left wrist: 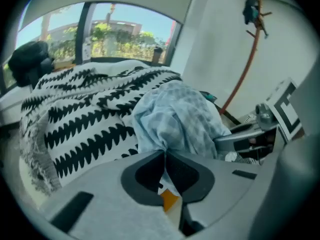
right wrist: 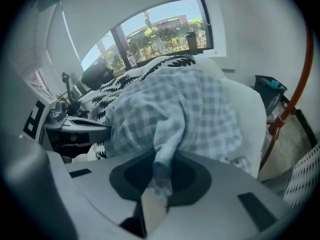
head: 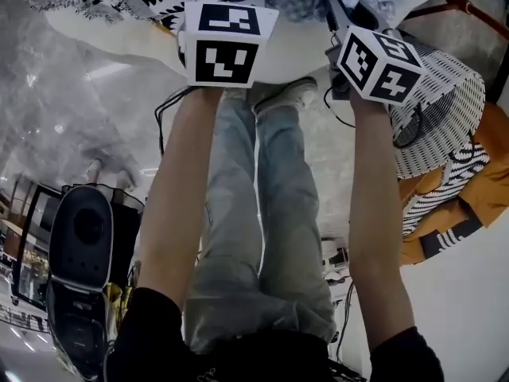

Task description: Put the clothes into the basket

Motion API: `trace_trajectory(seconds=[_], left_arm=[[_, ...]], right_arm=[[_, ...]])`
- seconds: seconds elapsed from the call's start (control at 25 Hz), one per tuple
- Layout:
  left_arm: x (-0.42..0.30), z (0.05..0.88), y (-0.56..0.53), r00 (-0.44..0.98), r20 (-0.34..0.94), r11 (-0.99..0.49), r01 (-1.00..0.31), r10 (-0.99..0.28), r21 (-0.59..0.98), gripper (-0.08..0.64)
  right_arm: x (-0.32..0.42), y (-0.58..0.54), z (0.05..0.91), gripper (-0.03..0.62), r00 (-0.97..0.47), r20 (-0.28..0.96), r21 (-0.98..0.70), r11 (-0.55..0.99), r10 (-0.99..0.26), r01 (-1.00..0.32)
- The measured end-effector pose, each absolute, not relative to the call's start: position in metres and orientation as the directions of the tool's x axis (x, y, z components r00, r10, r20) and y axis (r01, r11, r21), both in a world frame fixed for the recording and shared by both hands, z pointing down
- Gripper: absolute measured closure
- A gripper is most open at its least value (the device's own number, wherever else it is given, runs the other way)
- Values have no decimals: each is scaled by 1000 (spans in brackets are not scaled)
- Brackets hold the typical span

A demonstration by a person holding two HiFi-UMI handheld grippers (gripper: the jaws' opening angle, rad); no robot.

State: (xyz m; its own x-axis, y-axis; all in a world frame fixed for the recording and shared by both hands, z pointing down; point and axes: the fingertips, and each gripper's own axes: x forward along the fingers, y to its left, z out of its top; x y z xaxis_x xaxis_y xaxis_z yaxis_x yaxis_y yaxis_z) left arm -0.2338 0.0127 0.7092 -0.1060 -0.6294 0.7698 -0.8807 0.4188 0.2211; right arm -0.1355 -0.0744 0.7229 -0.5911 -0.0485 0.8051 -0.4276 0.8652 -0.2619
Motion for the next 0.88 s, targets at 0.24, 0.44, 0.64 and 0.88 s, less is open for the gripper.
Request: trace_trajectory(seconds=[0.24, 0.44, 0.64, 0.88], left_arm=[[-209, 685, 13, -64, 740, 370, -893, -669, 258, 544], [-188, 662, 9, -59, 723, 373, -884, -689, 283, 543], [-170, 611, 9, -61, 683, 348, -891, -728, 291, 544], [-137, 549, -6, -49, 643, 291, -916, -765, 277, 543]], right_arm=[[-125, -52, 696, 552, -659, 750, -438, 792, 60, -426], [-102, -49, 660, 552, -710, 702, -469, 787, 57, -401], [-82, -47, 603, 554, -757, 653, -474, 789, 17, -391], [-53, -61, 534, 554, -809, 578, -447, 789, -106, -422]])
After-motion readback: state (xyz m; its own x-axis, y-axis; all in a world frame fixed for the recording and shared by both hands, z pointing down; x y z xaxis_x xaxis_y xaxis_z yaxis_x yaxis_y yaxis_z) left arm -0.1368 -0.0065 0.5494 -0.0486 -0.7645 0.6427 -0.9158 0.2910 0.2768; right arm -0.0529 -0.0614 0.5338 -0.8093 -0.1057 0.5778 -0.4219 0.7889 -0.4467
